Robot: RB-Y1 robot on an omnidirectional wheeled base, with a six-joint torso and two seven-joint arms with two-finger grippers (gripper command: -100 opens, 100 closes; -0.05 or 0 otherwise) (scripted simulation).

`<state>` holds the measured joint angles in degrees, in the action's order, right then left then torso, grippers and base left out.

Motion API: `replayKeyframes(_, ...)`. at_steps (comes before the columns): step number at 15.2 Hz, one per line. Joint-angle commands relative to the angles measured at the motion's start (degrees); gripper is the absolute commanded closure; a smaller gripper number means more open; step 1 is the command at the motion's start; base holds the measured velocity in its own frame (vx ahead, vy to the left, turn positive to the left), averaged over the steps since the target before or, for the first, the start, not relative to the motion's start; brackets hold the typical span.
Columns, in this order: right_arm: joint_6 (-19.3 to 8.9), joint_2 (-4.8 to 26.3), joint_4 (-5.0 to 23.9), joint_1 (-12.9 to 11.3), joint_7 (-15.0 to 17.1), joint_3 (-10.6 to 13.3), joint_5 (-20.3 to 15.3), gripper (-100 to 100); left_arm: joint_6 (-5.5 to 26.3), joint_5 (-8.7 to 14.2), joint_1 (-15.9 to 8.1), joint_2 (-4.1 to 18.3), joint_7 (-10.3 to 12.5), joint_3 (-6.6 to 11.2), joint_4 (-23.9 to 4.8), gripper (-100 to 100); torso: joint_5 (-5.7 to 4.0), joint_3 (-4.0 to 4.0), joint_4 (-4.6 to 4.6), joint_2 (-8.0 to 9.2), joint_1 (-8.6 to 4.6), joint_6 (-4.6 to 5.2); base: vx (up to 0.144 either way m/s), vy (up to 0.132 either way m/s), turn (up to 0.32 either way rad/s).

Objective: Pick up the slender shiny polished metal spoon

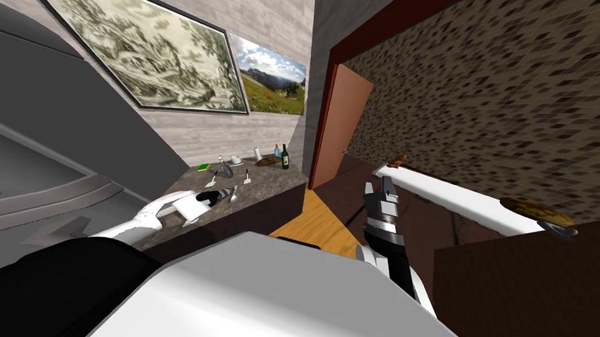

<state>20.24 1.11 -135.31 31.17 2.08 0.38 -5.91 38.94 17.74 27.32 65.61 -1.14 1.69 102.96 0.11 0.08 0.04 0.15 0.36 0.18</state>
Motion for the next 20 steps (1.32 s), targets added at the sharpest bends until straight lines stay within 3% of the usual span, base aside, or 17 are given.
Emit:
replayKeyframes(1,0.0,0.0,0.0,0.0,0.0,0.0,0.0,0,0.1,0.3,0.5,2.1,-0.6,-0.47,2.1,-100,0.0,0.0,0.0,0.0,0.0,0.0,-0.067,0.184,-0.199)
replayKeyframes(12,0.0,0.0,0.0,0.0,0.0,0.0,0.0,0,3.3,2.3,6.3,9.7,-3.7,-4.7,12.4,-100,0.04,-0.23,-0.09,-0.4,0.03,-0.05,0.007,0.107,-0.129)
replayKeyframes(20,0.0,0.0,0.0,0.0,0.0,0.0,0.0,0,7.0,4.2,11.5,14.2,-6.3,-9.09,19.8,-100,0.03,-0.25,-0.1,-0.45,-0.04,-0.07,0.026,0.081,-0.09)
